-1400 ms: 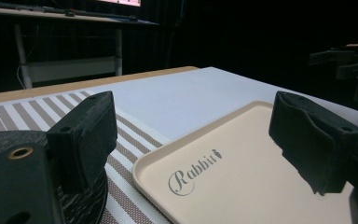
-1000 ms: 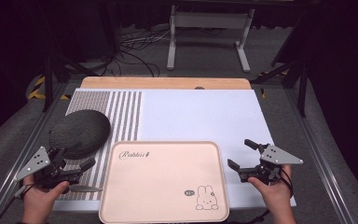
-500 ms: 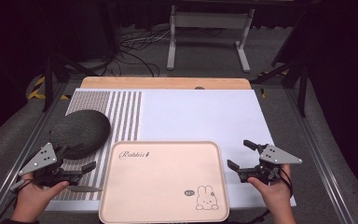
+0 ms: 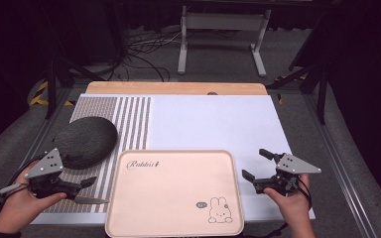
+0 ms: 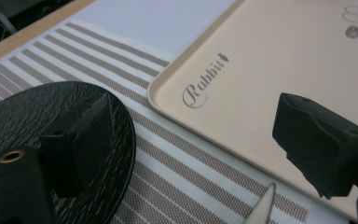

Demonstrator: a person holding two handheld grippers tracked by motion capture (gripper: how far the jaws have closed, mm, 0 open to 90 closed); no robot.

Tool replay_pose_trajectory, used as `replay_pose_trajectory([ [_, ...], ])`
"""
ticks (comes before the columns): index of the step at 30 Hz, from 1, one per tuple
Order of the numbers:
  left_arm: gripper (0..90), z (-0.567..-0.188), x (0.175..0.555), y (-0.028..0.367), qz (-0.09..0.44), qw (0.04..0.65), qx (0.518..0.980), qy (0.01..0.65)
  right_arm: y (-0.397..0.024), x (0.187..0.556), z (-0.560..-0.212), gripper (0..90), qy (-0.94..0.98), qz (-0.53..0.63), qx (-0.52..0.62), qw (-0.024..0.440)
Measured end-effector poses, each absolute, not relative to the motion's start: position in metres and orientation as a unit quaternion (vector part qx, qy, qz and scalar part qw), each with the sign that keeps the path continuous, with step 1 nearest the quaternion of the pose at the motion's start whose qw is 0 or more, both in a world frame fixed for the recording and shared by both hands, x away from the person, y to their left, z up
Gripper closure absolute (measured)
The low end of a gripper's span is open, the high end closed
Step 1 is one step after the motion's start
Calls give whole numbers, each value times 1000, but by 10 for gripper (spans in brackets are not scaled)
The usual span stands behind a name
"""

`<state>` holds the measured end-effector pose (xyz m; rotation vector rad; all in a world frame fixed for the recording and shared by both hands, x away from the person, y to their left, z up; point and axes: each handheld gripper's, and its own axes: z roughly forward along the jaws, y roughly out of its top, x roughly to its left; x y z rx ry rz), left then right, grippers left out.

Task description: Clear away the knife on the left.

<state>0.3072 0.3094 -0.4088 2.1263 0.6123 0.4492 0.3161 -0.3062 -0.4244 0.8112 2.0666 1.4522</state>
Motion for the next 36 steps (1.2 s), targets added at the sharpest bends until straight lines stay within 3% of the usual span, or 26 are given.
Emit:
replay_pose_trajectory([
  [11,137,-400,307,312,173,326,901,227,-305,316,-426,55,759,530,293,238],
  [36,128,-407,307,310,115,168,959,195,-300,317,-429,55,771,519,283,235],
])
